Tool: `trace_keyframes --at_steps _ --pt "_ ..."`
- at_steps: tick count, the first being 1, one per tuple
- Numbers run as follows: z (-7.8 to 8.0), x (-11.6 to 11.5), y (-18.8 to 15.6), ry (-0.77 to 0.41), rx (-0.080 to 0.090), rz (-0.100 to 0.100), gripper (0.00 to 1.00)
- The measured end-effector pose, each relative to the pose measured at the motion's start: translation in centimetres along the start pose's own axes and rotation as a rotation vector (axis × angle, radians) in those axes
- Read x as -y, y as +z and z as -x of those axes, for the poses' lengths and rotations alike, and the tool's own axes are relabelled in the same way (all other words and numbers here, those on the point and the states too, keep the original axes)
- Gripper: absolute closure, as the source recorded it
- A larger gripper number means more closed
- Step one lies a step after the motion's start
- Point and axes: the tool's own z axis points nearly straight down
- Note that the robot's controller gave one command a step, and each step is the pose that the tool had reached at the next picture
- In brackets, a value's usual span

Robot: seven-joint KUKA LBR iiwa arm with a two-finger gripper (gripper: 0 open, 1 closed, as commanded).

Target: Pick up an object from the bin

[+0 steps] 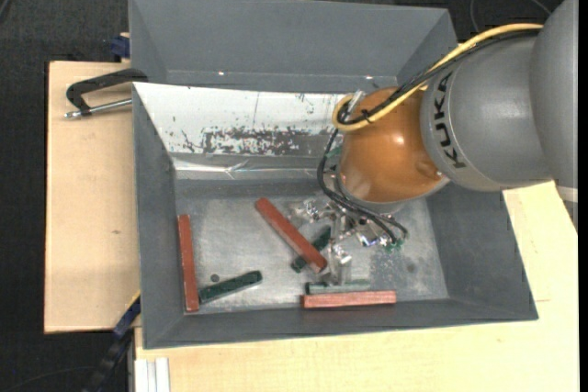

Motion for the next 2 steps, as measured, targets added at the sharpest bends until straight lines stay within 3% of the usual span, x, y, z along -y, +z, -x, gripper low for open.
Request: trace_keyframes --at_steps 1,2 --pt "-0.1 0.0 0.1 0.0 -0.003 0.001 1.0" --pt "3.0 -5.0 -11.7 -0.051 0.009 -0.001 1.0"
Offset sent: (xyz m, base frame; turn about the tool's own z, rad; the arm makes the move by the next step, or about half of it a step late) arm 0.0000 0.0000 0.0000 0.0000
